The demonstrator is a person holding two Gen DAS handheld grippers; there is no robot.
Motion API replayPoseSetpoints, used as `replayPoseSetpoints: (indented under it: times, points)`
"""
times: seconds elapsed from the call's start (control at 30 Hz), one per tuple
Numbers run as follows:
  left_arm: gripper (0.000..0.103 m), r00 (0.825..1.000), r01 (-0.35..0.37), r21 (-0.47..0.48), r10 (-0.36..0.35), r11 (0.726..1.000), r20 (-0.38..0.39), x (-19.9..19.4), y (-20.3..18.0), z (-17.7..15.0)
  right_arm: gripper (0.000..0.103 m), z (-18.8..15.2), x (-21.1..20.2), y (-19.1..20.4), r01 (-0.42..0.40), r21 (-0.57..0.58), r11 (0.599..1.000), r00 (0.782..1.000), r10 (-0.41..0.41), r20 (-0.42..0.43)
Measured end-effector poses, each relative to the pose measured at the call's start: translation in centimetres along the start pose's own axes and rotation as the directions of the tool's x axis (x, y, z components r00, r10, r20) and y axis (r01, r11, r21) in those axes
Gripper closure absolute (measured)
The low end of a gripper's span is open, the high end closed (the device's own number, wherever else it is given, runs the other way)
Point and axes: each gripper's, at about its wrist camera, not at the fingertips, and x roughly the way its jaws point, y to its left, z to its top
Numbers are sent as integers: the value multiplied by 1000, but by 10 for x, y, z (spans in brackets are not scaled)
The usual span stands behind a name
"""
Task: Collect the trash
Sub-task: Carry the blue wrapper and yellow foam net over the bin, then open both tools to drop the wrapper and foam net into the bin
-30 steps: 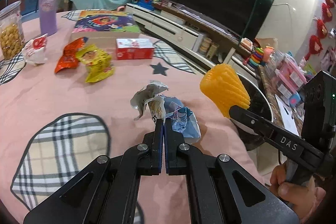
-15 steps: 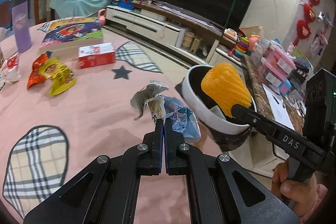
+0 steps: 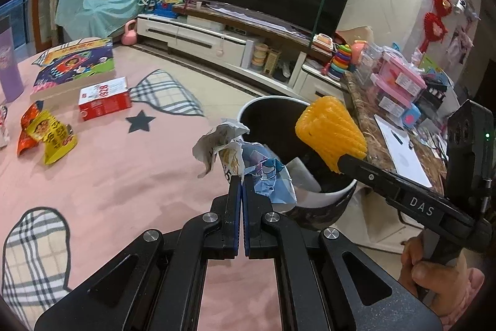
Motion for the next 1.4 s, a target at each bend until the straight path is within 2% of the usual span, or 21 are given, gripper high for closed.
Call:
replayPoseSetpoints:
  times: [0.77,1.4]
  points:
    - [102,999,32,76,-29,997,-39,43,-41,20,89,9,5,-41,58,36,998,998,-57,-27]
    - [102,997,37,85,-30,996,-77,67,-48,27,89,16,16,-53,71,48,996,996,-68,-54]
